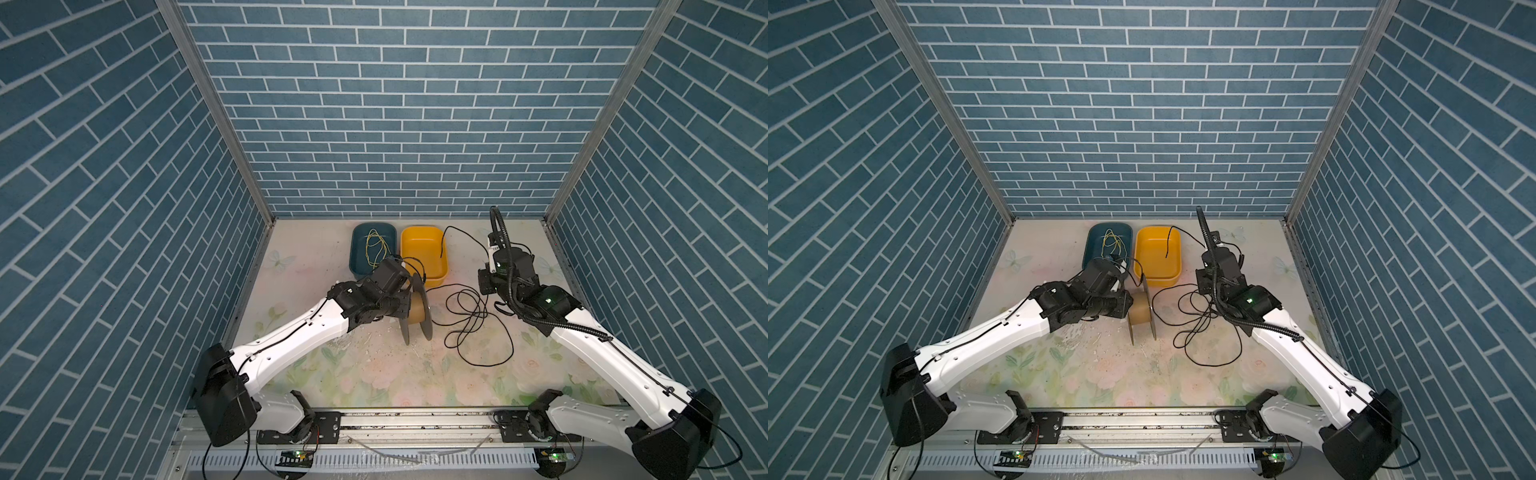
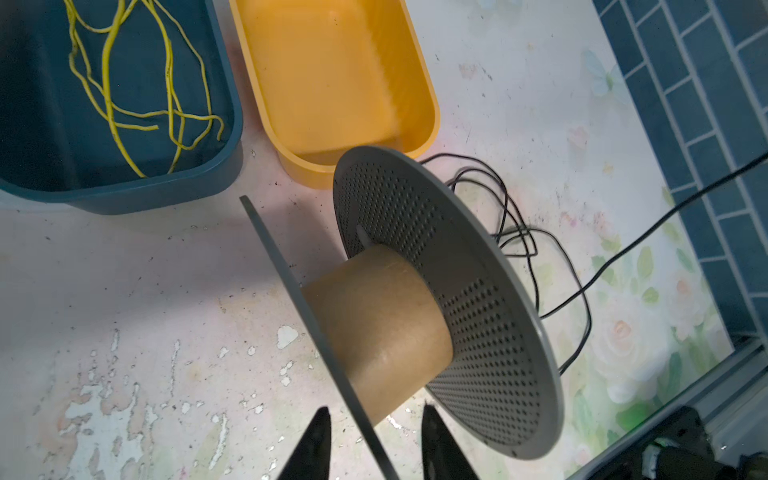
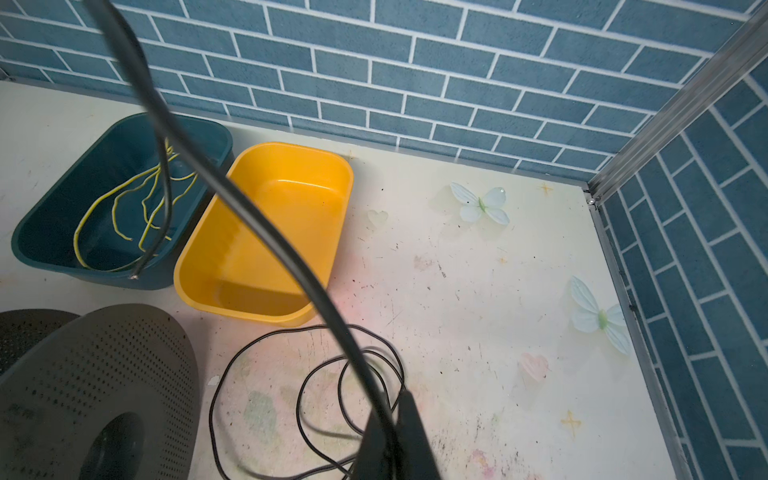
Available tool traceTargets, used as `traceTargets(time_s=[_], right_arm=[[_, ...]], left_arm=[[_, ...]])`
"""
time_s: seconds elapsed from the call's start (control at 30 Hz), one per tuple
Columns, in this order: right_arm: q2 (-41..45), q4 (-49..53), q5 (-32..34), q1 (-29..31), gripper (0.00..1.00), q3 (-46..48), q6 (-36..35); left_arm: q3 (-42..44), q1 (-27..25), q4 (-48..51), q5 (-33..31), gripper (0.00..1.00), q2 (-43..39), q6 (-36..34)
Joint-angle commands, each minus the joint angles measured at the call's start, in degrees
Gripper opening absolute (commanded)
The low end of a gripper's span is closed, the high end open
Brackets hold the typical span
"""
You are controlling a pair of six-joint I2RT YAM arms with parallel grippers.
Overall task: Wrap the cables
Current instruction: 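Lower the left gripper onto the grey spool's flange and close it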
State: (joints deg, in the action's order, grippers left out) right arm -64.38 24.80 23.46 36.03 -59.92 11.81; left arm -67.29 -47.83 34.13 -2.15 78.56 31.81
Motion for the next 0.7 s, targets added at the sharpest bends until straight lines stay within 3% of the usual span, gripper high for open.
traceTargets(time_s=[0.0, 0.3, 0.57, 0.67], right_arm=[[1.37, -1.14, -0.51, -0.17, 0.0, 1.89, 1.59], [1.78, -1.09, -0.08, -0.17, 0.0, 1.67, 1.19], [1.61, -1.19, -0.3, -0.11, 0.0, 1.66, 1.15], [1.64, -1.1, -0.39, -0.17, 0.0, 1.64, 0.94]], left_arm=[[-2.34, -0.29, 2.44, -1.12, 0.32, 0.89, -2.49], [-7.49, -0.26, 8.13, -1.41, 0.3, 4.39, -5.78], [-11.19, -0.33, 13.77, -1.78, 0.49, 6.32, -6.42], [-13.38, -0.28, 17.32, -2.55, 0.52, 7.67, -5.9]])
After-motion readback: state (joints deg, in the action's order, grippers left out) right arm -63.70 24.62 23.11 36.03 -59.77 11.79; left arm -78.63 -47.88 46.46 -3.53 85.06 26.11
